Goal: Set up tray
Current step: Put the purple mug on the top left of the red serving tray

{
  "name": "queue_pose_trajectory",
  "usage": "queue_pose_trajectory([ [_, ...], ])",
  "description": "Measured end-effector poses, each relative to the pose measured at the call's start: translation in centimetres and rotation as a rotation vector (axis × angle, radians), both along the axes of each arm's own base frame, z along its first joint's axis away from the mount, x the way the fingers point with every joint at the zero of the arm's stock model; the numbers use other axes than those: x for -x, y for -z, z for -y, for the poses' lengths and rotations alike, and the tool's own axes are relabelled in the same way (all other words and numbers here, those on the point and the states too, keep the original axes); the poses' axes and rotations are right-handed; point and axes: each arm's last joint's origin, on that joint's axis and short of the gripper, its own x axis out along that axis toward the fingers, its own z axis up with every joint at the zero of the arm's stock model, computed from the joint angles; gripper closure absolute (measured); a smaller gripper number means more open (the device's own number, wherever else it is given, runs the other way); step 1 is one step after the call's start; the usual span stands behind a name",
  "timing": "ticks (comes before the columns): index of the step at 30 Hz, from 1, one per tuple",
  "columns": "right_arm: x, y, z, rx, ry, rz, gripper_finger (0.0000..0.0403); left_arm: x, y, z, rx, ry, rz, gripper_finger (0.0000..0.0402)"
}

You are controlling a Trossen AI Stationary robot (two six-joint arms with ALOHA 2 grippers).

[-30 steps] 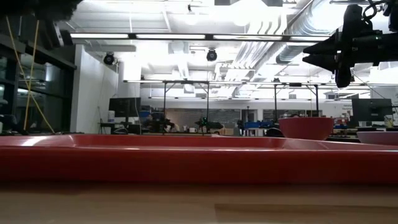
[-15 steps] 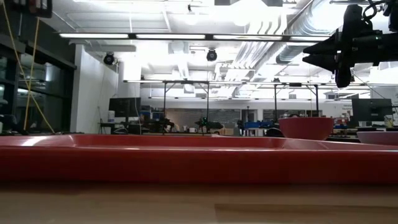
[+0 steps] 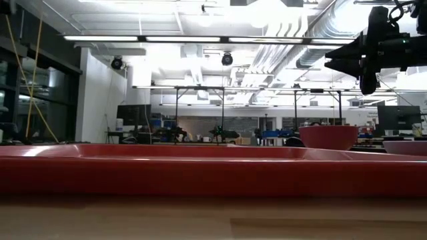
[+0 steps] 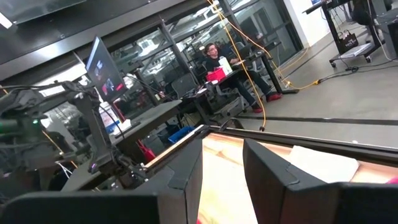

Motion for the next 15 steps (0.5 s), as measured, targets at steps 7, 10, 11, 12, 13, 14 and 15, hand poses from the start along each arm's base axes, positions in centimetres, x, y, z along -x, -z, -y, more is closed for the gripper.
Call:
queue_pose_trajectory([
  [7,0.0,0.2,0.0,-0.014,-0.001,-0.019,0.0309,1.6,0.8,2.1,-0.118,0.061,-0.056,0.0268],
  [10,0.0,0.2,0.0,-0.013,-0.001,-0.019,0.0309,2.2,1.0,2.9,-0.177,0.106,-0.036,0.0268],
  [11,0.0,0.2,0.0,-0.013,-0.001,-0.019,0.0308,2.4,1.1,3.1,-0.199,0.120,-0.030,0.0268],
  [12,0.0,0.2,0.0,-0.013,-0.001,-0.019,0.0309,2.6,1.2,3.4,-0.222,0.132,-0.021,0.0268],
  [13,0.0,0.2,0.0,-0.012,0.000,-0.020,0.0309,2.7,1.3,3.6,-0.241,0.148,-0.010,0.0268],
  [14,0.0,0.2,0.0,-0.012,0.000,-0.020,0.0308,2.9,1.4,4.0,-0.257,0.168,0.001,0.0268],
  [15,0.0,0.2,0.0,-0.012,0.000,-0.021,0.0308,3.1,1.5,4.2,-0.272,0.191,0.010,0.0268],
])
